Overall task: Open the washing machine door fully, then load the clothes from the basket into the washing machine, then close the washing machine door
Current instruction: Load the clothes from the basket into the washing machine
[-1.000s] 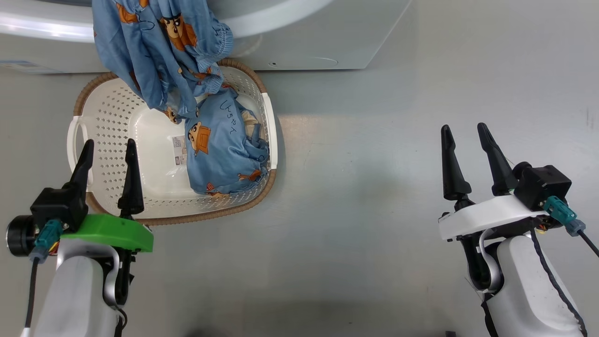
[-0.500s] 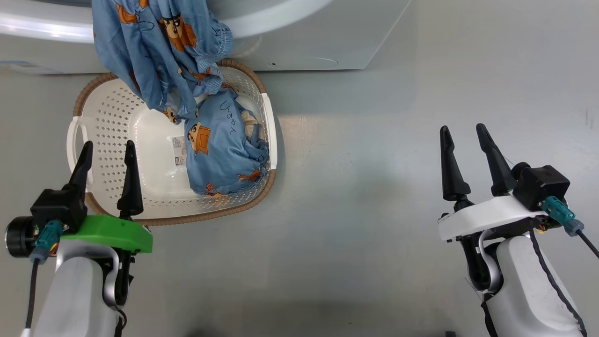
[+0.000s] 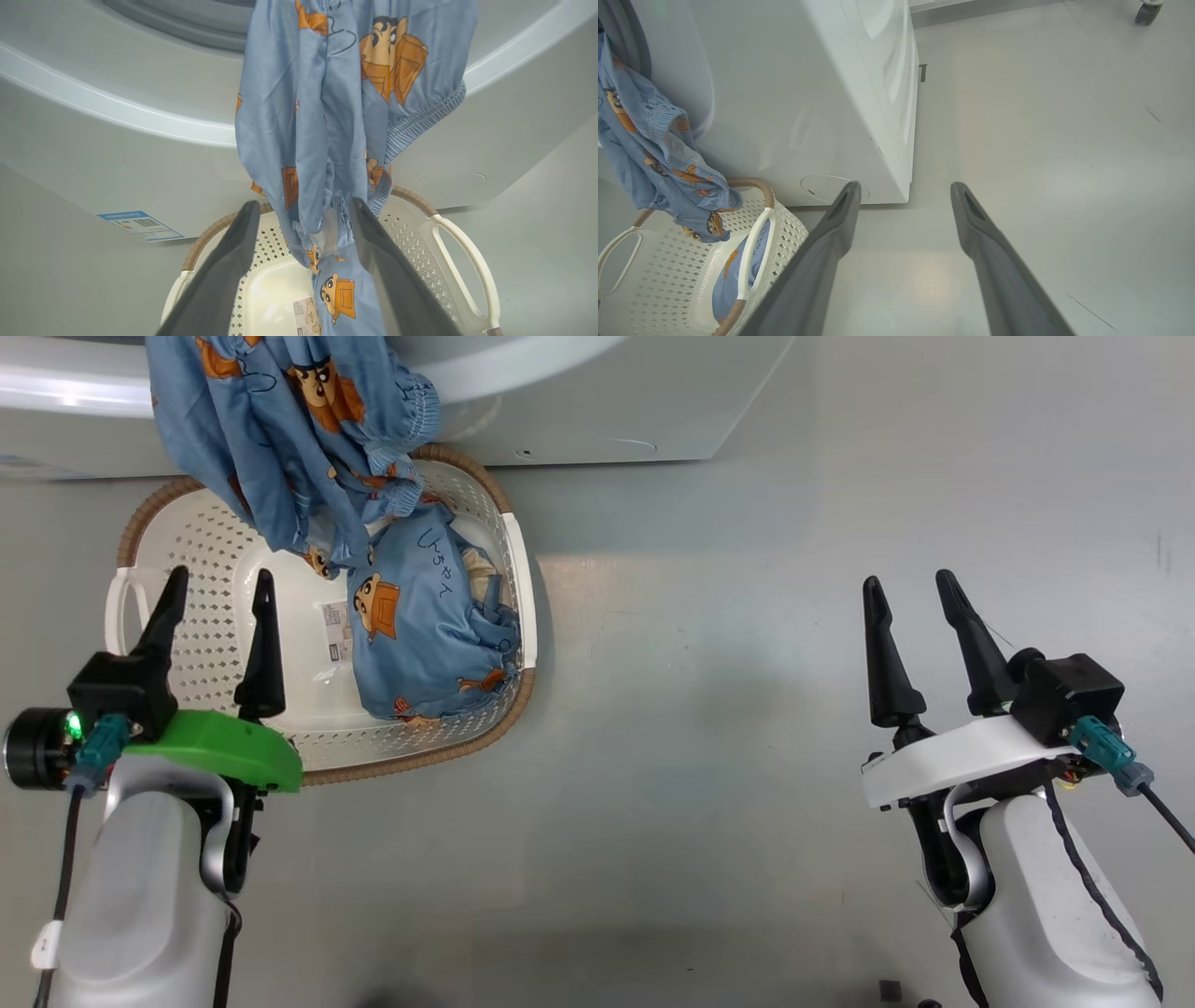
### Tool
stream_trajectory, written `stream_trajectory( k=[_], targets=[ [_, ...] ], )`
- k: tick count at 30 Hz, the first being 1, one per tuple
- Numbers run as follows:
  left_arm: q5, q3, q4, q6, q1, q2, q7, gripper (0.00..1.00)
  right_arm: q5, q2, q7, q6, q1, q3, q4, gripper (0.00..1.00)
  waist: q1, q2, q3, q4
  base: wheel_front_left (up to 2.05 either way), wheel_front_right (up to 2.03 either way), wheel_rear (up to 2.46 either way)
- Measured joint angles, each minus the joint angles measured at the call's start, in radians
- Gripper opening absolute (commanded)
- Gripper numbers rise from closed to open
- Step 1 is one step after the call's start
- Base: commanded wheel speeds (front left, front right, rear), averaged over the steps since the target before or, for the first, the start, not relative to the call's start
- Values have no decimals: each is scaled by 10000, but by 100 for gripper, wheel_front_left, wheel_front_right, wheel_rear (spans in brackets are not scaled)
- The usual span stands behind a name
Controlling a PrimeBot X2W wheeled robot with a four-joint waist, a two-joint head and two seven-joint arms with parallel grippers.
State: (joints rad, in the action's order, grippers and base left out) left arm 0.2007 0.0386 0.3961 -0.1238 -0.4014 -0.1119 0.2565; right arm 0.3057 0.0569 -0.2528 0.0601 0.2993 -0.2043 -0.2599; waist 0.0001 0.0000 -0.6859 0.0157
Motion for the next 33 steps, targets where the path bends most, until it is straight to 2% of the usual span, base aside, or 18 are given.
stream_trajectory(
  k=[9, 19, 25, 33],
  targets=[
    [-115, 303, 1028, -6, -915, -314, 0, 100, 75, -2, 0, -4, 53, -153, 23, 100, 0, 0, -287, -384, 0, 0, 0],
    [146, 374, 1891, -6, -1769, -324, -94, 100, 167, -6, 0, -12, 92, -295, 159, 100, 0, 0, -639, -720, 0, 0, 0],
    [420, 754, 2428, -35, -2197, -316, -265, 100, 199, -4, 0, -109, 127, -293, 276, 100, 0, 0, -923, -906, 0, 0, 0],
    [947, 639, 2792, -36, -3136, -341, -259, 100, 198, -6, 0, -270, 158, -228, 451, 100, 0, 0, -1396, -1038, 0, 0, 0]
  ],
)
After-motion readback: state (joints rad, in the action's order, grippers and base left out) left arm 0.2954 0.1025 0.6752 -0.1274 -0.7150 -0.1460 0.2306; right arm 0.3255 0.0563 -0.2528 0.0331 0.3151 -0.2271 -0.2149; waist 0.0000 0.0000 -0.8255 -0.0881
